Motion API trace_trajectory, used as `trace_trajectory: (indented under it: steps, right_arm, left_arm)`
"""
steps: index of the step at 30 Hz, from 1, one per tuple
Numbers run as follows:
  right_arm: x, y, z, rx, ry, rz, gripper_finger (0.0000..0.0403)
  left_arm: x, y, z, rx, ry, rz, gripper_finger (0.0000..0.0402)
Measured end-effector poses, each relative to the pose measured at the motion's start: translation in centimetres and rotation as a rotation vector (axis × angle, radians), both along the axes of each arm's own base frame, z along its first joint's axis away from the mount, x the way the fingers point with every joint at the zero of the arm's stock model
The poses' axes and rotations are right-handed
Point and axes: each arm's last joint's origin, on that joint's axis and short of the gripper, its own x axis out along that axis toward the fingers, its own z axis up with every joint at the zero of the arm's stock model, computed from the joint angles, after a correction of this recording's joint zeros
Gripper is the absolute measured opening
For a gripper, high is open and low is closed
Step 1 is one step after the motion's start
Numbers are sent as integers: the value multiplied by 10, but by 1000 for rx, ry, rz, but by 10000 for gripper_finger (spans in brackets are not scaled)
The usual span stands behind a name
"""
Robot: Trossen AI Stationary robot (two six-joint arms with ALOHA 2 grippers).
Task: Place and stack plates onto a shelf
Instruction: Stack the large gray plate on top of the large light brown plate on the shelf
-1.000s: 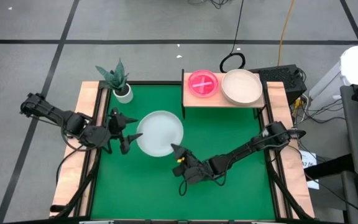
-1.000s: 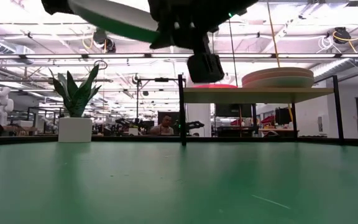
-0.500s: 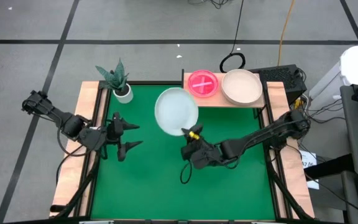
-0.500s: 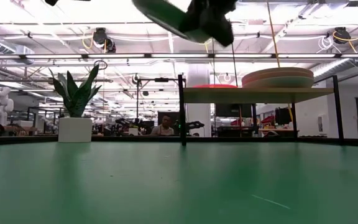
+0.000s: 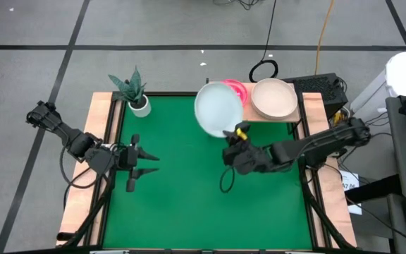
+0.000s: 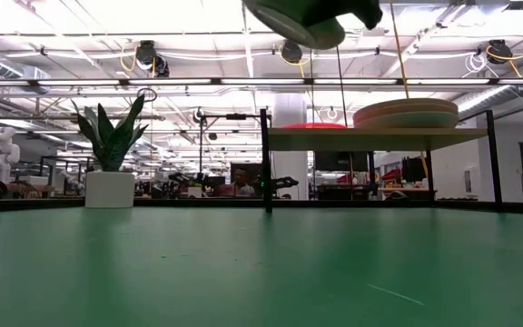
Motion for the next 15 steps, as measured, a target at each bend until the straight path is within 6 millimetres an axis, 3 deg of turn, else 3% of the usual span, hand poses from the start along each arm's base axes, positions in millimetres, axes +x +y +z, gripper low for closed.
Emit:
trace_trajectory:
  steps: [5,15]
  right_arm:
    - [-21,-30,17,78,30,-12,3]
    - [-68,-86,28,274,145,-123,5]
  left_arm:
    - [0,0,0,9,0,-3,121]
    - [0,0,0,-8,0,4,115]
